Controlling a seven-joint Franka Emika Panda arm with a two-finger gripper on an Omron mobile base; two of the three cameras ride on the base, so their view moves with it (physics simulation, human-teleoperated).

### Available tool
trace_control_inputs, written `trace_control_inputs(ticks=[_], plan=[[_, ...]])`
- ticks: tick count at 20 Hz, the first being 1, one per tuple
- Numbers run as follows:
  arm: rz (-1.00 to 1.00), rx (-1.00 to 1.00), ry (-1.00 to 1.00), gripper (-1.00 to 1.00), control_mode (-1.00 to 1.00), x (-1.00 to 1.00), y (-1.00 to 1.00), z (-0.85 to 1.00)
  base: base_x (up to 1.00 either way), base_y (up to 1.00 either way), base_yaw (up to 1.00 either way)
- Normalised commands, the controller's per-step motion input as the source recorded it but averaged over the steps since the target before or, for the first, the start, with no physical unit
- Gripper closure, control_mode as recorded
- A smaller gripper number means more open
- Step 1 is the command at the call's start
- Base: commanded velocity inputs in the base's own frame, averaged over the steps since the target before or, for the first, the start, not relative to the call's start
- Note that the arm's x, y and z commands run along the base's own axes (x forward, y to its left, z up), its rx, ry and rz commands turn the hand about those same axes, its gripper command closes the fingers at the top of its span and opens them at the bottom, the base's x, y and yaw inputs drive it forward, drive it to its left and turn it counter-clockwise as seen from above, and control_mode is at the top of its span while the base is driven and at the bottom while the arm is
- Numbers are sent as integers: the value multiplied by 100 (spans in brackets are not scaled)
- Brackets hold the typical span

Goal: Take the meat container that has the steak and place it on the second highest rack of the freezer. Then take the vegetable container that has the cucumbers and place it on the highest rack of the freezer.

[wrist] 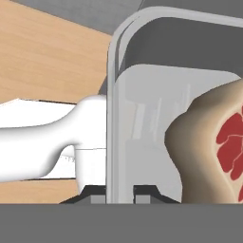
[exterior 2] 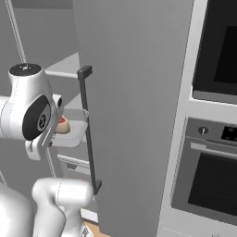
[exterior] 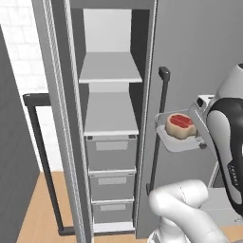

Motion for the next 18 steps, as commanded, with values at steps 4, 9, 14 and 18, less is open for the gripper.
trace_control_inputs(ticks=[4,9,14,18], plan=[[0,0,0,100,100,0,0,0,16,41,-17],[0,0,0,100,100,0,0,0,6,48,-13],[0,0,0,100,100,0,0,0,41,47,-3],[0,0,0,100,100,0,0,0,62,22,0]])
